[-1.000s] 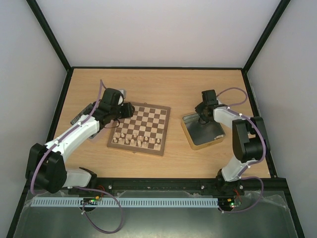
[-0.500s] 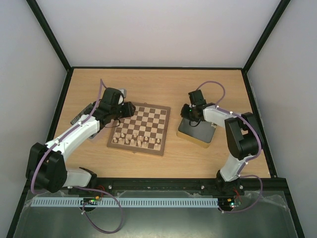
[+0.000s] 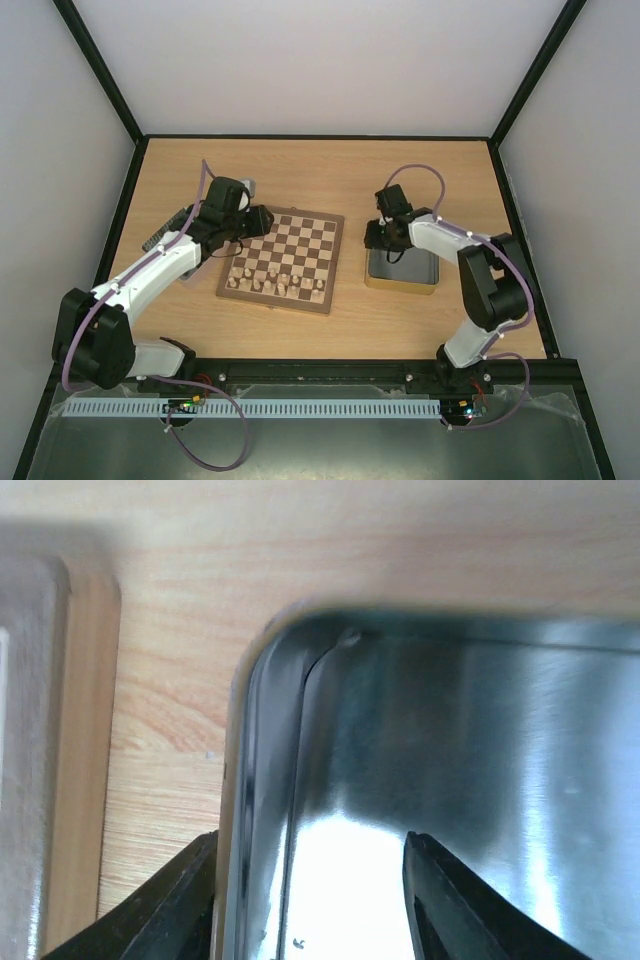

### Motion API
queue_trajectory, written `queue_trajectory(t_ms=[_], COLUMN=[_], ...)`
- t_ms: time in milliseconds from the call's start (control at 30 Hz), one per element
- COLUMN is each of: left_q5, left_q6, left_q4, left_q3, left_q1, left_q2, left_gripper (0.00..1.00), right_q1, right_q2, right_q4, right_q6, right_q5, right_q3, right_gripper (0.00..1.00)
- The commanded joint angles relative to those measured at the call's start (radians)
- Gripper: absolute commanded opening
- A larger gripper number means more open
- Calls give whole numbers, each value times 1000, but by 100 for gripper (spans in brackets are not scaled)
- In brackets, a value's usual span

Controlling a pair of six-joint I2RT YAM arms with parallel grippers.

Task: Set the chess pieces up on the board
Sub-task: Adjust the storage box at the center of the board, then pick up the chess piece from the storage box.

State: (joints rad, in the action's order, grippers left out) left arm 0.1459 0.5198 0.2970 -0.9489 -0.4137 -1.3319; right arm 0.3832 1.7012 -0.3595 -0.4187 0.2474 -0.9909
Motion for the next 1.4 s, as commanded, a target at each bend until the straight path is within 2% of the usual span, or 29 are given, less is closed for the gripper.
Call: queue_trajectory(t_ms=[0,133,300,533,800,967,1267,1367], left_q5=[8,3,10,23,29,30,29,28], left_q6=[4,12,11,0,-15,-18,-18,-15], left_q4=[-15,-18,-18,-4,6,1,7,10], left_q3=[2,28,44,47,29,29,21,20], left_q1=[6,6,6,6,6,6,6,6], left_q2=[34,69,96,109,105,96,94,97], left_gripper=[47,47,47,48,48,48,48,48], right_q1=[1,-39,-136,-169,-171,-175,-197,-196], right_q2=[-145,-266,-266,-126,-38,-16,46,35], right_q4=[-21,-14,-50,-38,-81,-64,-26,-11], right_q6=[-115,-188,-203,-162,-147,-129,-105,-115], right_q5=[-253,-423,-394,-333,-478,-499,-457,-423], right_q3=[-26,40,87,62,3,7,15,27], right_gripper=[46,38,28,28,32,35,27,17])
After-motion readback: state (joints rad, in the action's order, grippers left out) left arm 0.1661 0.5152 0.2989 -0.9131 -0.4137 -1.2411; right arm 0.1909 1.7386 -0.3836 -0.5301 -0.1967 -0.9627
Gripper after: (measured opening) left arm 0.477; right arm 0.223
